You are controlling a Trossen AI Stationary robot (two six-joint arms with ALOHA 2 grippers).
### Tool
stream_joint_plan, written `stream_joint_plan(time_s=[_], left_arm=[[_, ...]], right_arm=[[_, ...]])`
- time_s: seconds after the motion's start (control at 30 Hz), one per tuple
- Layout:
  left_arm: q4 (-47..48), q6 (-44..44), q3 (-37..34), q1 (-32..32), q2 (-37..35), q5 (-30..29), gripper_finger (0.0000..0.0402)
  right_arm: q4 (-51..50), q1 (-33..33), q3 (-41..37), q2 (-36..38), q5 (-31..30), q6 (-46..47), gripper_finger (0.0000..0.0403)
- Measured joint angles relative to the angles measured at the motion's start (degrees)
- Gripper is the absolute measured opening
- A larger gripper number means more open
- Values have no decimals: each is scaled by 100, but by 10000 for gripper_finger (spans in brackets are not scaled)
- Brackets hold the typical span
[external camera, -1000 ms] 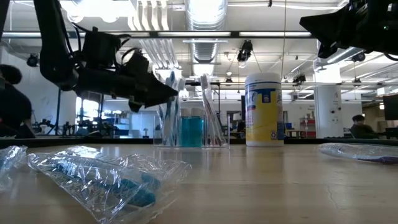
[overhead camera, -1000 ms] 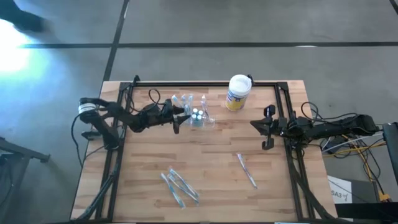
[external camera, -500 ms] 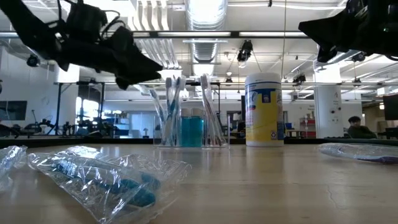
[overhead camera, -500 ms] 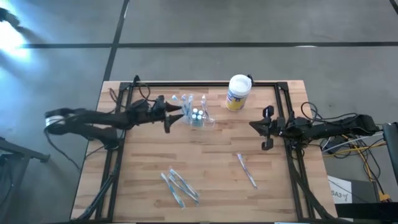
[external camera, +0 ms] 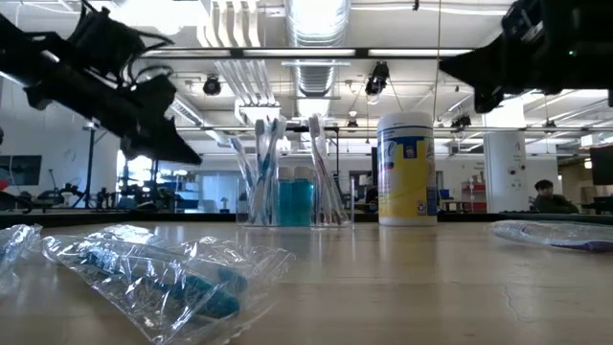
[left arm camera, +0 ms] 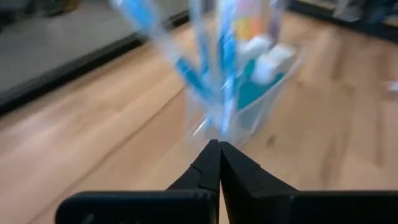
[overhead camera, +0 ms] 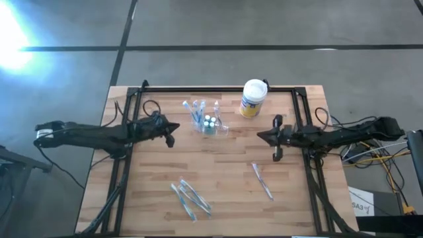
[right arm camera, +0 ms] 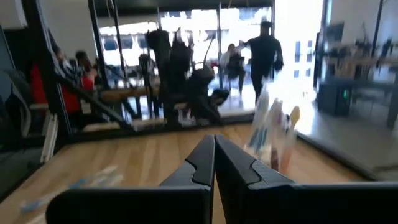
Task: Pick & Place toothbrushing station
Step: Adjust the transparent organizer
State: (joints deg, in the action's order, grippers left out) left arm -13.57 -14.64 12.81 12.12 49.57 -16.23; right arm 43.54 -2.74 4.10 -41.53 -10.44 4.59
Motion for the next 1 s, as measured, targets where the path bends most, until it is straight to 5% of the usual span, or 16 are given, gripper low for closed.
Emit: stream_joint_plan(time_s=[0.27,0.53,1.0], left_arm=[[-962,-641,-487,0,641,-504,3],[-1052,-794,-222,-2,1518,-873,3],[-1056,-447,194,16,2165,-664,3]], right_arm=[[181,-1,689,-2339,-13,793,8],[1843,106,1521,-4917,111,1194,8],[1151,321,2391,-6036,167,1481,8]])
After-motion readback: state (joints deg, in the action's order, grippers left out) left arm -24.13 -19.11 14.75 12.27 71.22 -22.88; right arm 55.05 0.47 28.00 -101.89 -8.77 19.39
